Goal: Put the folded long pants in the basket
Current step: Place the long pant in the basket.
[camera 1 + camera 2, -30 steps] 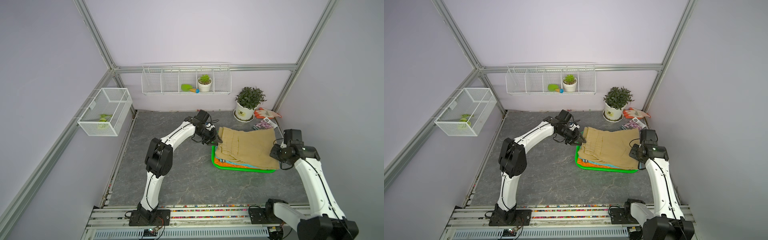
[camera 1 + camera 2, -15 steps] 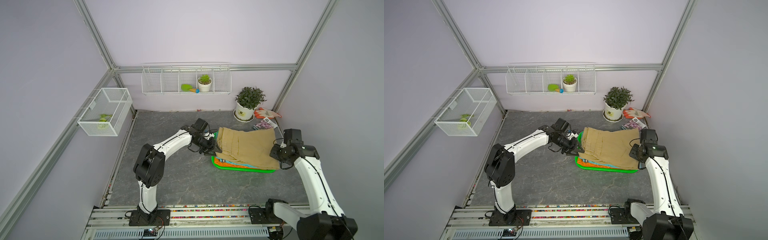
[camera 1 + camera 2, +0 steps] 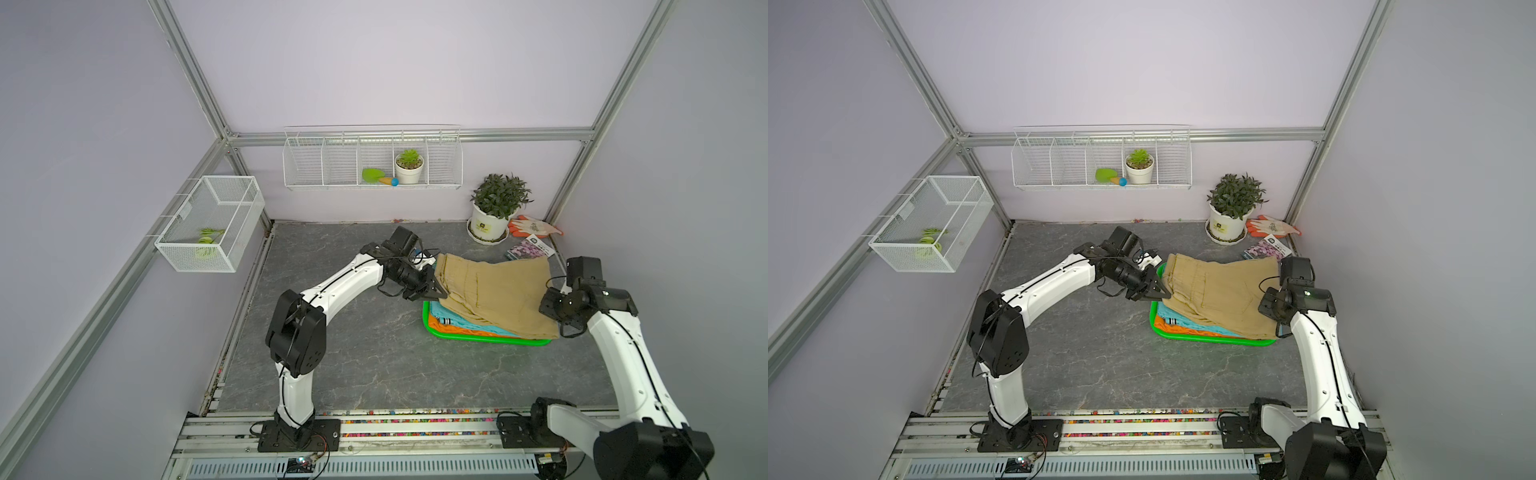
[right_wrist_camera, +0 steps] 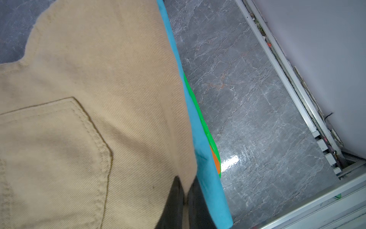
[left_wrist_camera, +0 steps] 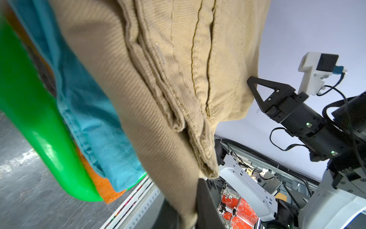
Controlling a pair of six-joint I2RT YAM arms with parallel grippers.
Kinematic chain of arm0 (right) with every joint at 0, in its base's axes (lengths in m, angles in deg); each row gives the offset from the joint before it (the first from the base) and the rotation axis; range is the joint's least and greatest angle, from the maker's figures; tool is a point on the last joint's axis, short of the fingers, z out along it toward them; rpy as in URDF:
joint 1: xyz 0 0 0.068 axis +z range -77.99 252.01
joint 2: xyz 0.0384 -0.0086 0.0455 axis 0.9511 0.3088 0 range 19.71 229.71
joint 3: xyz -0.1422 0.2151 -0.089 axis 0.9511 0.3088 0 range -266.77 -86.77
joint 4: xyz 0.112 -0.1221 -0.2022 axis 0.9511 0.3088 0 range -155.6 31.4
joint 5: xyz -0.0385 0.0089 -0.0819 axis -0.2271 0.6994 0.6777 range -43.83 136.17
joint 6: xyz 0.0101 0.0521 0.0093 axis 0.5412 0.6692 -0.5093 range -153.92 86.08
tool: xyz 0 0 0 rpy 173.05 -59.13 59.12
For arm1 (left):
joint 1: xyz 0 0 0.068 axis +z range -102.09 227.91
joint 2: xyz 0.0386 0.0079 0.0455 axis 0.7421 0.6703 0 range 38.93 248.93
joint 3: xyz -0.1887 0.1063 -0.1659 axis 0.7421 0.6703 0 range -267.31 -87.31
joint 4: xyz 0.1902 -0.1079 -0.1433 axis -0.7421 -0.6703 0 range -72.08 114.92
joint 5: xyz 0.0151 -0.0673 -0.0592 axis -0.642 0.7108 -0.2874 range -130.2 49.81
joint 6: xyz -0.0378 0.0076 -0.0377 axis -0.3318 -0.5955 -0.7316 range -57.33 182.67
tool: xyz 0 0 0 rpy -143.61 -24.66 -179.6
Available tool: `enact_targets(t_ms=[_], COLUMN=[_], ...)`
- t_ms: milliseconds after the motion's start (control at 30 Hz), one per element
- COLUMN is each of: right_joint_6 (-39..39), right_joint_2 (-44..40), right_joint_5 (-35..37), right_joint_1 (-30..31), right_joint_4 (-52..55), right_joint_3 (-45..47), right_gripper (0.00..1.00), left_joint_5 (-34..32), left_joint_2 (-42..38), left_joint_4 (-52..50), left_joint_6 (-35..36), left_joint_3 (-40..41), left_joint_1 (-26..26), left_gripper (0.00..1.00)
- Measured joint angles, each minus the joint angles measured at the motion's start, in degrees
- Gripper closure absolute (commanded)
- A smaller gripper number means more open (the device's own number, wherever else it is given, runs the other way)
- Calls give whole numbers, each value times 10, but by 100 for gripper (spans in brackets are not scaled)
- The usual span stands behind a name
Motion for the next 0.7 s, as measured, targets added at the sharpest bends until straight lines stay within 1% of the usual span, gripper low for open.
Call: enact_targets(t_ms=[100,133,167,200,267,300,400,433,600,667,700], right_joint_6=[-3,-4,-5,-7,-9,-10,-12,-15,-12,-11,-11], right_joint_2=[10,12,14,14,14,14,14,14,14,12,10], right_joint_5=[6,8,12,16,21,27,44,46,59,59,58], right_joint_1=[0,0,0,0,0,0,-2,-2,-2,-2,-2], right_joint_4=[7,9,10,11,12,14,18,19,21,21,22], right_joint_3=[-9,-12,-13,-15,-15,-15,-15,-15,-15,-17,-19], right_gripper=[88,87,85,84,80,77,59,56,48,48,49], left_joint_5=[0,0,2,5,9,12,22,22,4,-8,-13], left_joint_2=[-7,-13,-21,-32,-56,-68,-92,-97,-99,-93,-86], left_joint_4=[-5,-4,-2,-2,-3,-3,-5,-6,-24,-27,-27], left_joint_6=[0,-1,-3,-5,-8,-8,-7,-5,8,12,16], left_joint_3=[9,18,32,47,74,84,95,95,79,61,47], left_joint_1=[0,0,0,0,0,0,0,0,0,0,0], left_gripper=[75,71,65,62,60,59,58,58,58,58,59])
